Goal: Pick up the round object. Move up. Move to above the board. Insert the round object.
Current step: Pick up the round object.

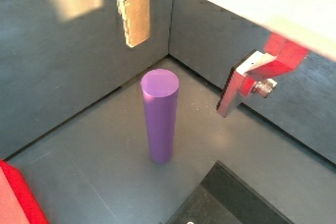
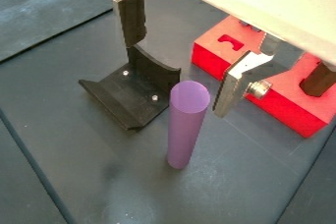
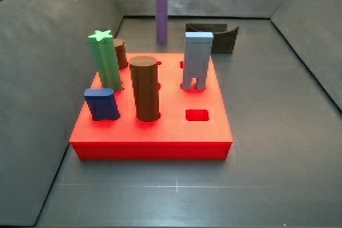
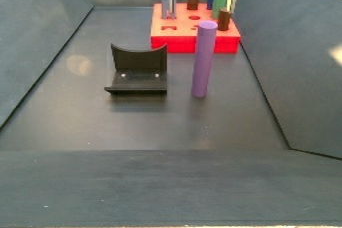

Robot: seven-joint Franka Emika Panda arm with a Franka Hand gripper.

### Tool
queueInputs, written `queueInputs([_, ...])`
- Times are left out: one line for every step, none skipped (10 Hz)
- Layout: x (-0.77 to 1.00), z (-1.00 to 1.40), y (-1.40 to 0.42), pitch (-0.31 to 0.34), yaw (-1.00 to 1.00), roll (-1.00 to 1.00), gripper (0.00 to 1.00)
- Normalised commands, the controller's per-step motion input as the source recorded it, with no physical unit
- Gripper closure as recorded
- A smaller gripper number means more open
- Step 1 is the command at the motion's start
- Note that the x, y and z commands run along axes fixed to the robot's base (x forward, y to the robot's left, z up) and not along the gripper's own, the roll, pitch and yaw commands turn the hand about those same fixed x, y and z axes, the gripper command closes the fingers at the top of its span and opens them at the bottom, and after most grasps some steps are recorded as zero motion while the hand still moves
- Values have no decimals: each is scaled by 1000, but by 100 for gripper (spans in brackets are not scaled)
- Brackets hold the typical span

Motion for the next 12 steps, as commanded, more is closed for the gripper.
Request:
queueInputs([0,-26,-9,-29,0,0,0])
queueInputs([-263,-523,0,-83,-66,203,0])
queueInputs([-646,-640,-29,-194,-254,173,0])
queueInputs([-89,-597,-114,-149,-197,150,0])
queueInputs([-31,-589,0,-193,-246,51,0])
queueInputs([0,-443,0,-156,-220,19,0])
queueInputs([49,-54,0,-39,-29,-3,0])
queueInputs([0,0,0,0,0,0,100])
queueInputs([20,0,0,26,0,16,100])
queueInputs([0,0,0,0,0,0,100])
queueInputs([0,0,0,0,0,0,100])
queueInputs([0,0,0,0,0,0,100])
